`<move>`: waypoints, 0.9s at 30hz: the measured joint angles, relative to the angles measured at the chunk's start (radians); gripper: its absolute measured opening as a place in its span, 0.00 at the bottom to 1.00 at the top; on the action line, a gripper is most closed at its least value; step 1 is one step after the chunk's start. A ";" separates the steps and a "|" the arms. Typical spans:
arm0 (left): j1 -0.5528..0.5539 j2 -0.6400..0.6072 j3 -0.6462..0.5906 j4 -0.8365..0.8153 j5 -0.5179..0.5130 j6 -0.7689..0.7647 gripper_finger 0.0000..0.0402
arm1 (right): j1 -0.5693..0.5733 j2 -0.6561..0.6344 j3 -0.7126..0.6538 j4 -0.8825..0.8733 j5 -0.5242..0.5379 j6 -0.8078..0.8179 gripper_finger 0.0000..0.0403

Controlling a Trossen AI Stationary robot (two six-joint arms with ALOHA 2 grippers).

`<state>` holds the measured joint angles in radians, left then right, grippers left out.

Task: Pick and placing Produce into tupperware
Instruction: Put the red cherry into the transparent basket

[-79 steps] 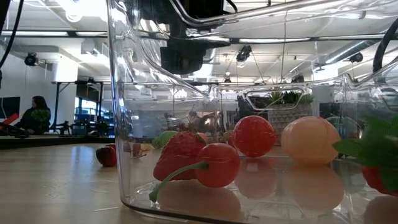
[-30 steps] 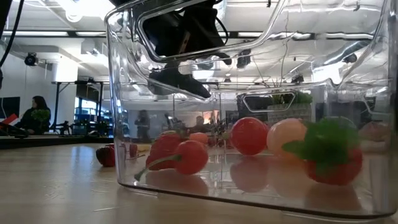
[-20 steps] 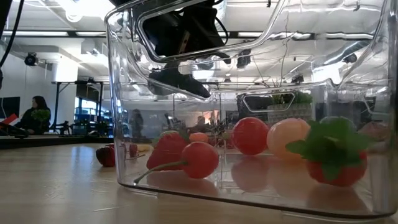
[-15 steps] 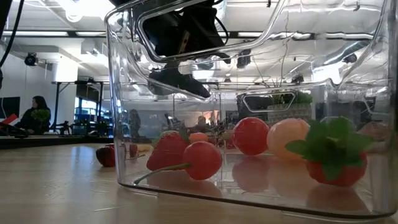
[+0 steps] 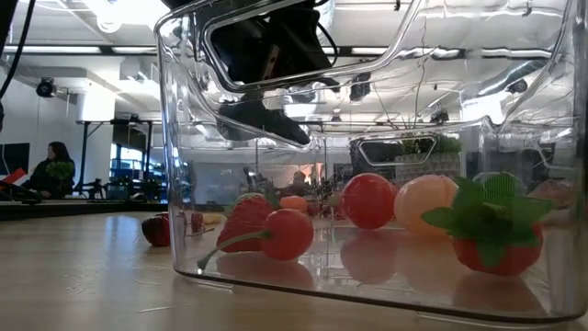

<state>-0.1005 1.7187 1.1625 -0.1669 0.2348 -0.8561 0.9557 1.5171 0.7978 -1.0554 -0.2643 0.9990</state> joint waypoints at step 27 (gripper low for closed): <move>-0.005 0.000 -0.004 0.001 0.000 0.000 0.74 | 0.095 -0.005 -0.098 0.121 -0.031 0.079 0.57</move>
<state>-0.1055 1.7187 1.1584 -0.1658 0.2348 -0.8562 1.0511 1.5124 0.6998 -0.9340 -0.2951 1.0779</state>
